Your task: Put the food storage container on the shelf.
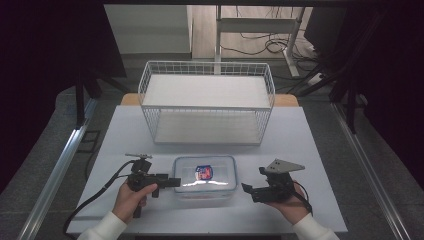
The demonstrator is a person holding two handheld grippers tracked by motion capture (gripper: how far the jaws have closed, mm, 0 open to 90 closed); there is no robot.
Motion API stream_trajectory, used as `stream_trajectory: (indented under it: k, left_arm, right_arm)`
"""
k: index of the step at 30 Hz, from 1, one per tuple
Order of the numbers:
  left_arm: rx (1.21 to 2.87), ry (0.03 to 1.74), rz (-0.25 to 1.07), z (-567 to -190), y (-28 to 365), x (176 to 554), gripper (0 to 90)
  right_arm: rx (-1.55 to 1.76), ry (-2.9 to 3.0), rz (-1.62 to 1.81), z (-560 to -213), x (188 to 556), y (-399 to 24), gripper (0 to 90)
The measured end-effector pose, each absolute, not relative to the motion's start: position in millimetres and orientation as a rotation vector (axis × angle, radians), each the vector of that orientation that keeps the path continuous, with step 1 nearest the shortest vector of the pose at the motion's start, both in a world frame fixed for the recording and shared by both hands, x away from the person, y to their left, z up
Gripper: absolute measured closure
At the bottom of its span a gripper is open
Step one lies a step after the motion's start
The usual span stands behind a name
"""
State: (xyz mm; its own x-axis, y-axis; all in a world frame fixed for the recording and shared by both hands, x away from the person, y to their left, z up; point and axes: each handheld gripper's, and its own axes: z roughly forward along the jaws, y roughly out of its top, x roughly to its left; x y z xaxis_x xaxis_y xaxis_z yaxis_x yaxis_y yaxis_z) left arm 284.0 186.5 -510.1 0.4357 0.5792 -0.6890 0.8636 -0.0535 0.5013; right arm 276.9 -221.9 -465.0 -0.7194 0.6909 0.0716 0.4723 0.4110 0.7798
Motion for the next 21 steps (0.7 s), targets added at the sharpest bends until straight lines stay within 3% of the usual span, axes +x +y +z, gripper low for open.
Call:
stream_trajectory:
  k: [13, 21]
  left_arm:
    - [1.735, 1.269, -0.505, -529, 175, 292, 14.4]
    - [1.707, 1.295, -0.486, -527, 181, 291, 27.0]
  right_arm:
    - [1.021, 2.401, 1.19, -465, 276, -224, 14.9]
    - [1.152, 2.518, 1.312, -471, 291, -215, 16.6]
